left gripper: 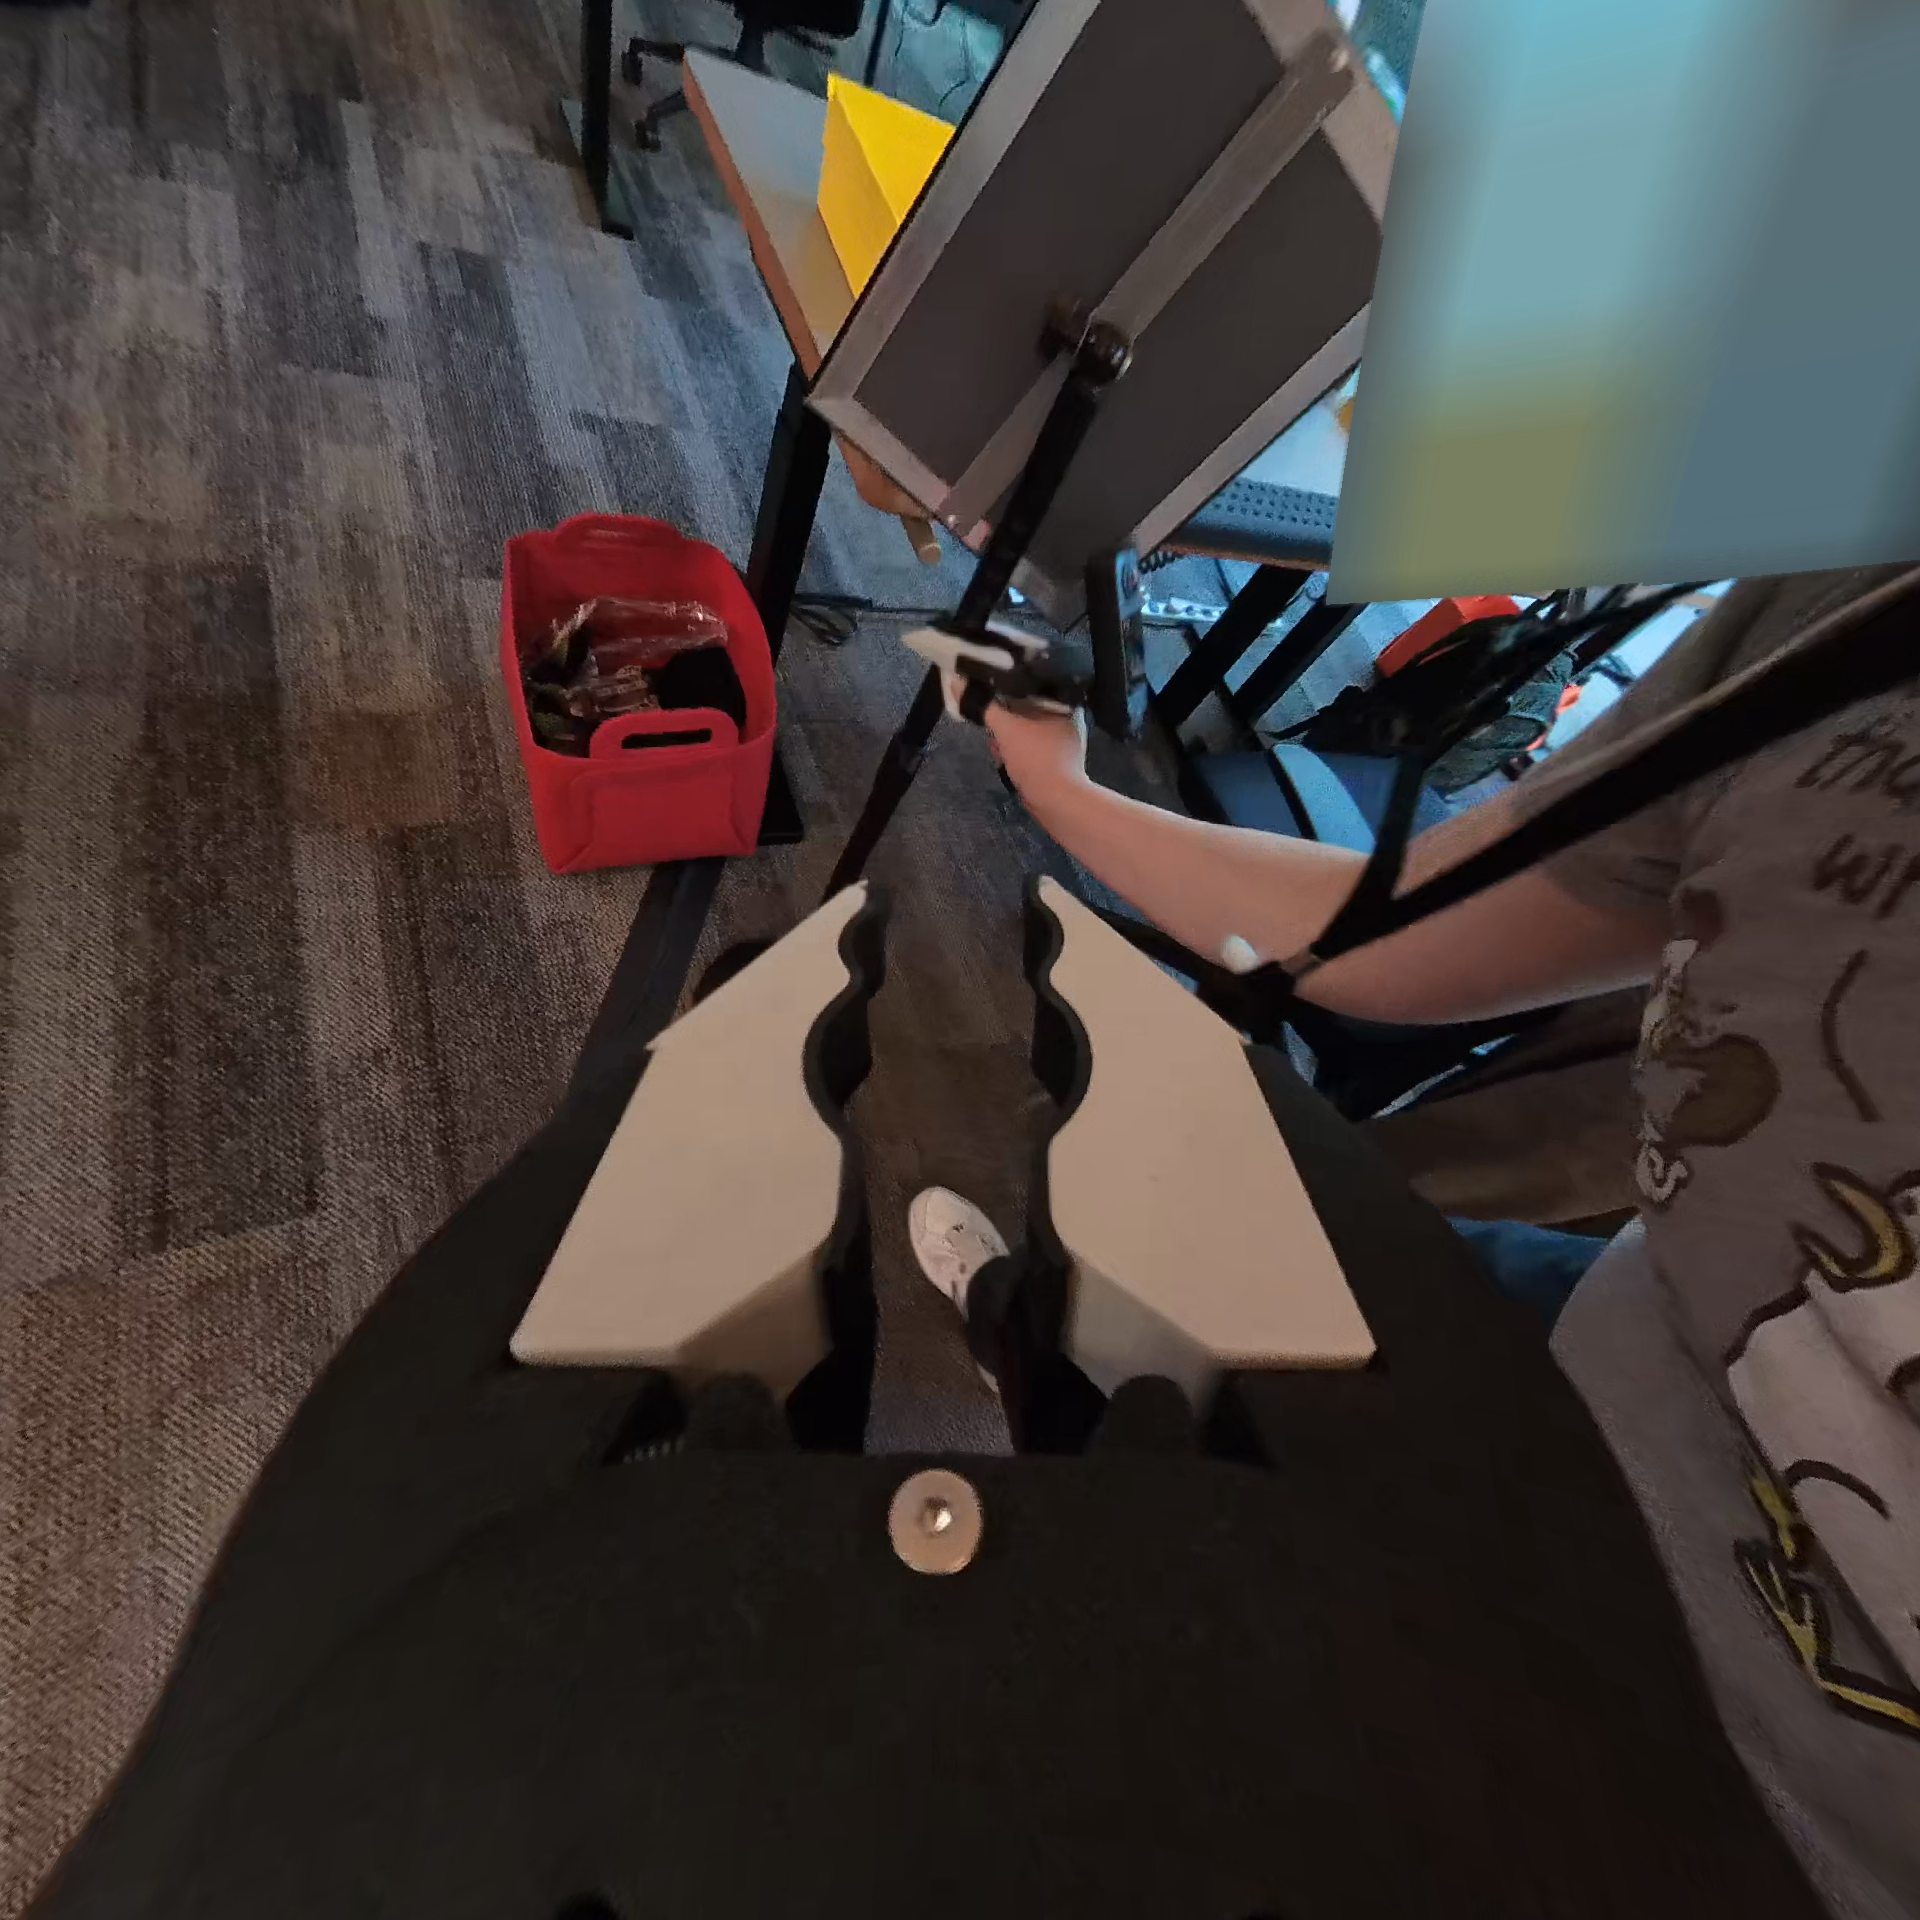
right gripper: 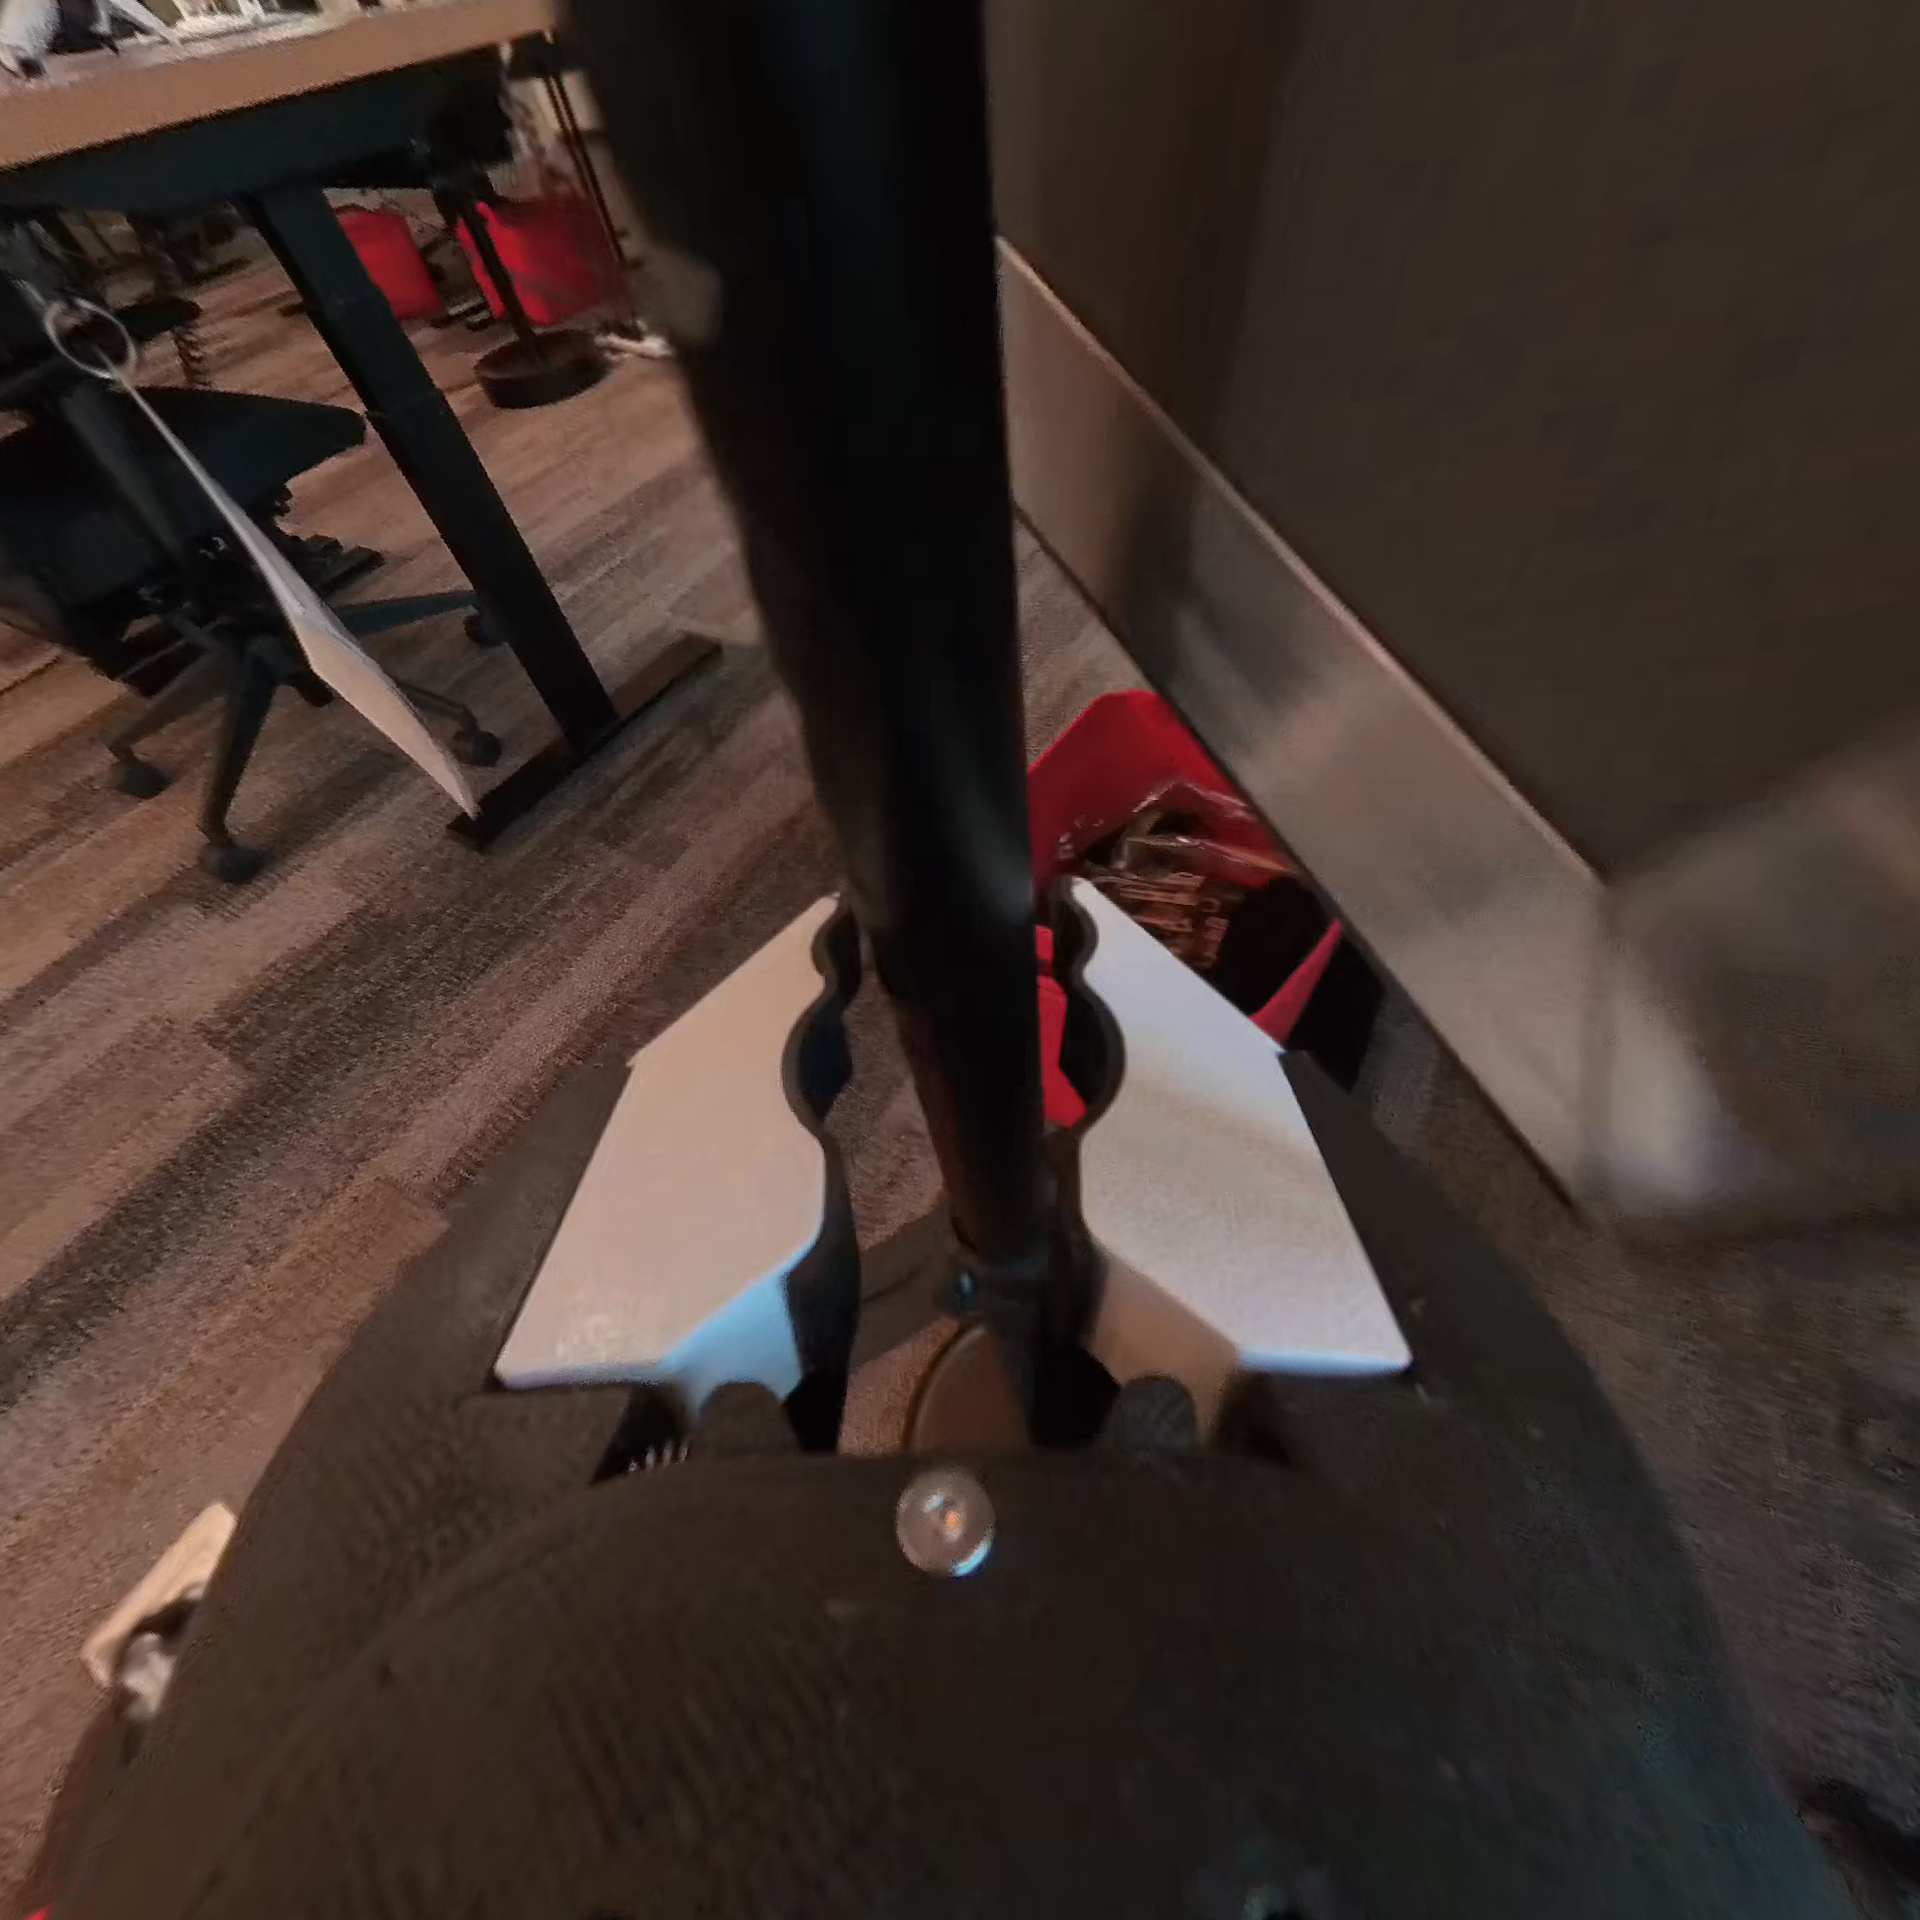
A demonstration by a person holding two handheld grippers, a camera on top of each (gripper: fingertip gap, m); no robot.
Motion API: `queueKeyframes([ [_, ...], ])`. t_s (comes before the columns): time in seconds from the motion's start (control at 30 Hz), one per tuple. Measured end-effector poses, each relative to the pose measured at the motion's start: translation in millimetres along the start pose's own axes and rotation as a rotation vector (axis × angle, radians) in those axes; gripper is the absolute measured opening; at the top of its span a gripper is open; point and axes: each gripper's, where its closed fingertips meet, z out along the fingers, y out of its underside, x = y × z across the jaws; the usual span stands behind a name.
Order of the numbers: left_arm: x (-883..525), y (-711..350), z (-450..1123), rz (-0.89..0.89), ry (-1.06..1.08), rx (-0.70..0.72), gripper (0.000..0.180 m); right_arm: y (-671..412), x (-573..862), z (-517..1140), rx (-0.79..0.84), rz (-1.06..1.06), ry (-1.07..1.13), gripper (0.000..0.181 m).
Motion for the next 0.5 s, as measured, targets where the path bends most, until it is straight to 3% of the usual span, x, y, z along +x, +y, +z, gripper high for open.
queueKeyframes([
  [0.23,19,-76,33,0.197,-0.013,-0.008,0.027,47,-13,-120,-0.15,0.043,-0.077,0.035],
  [0.33,38,-115,90,0.194,0.123,0.018,0.027,25,-8,-174,-0.172,0.098,-0.203,0.015],
  [0.5,55,-165,225,0.395,0.343,-0.012,0.027,-71,61,-220,-0.125,0.018,-0.202,0.024],
])
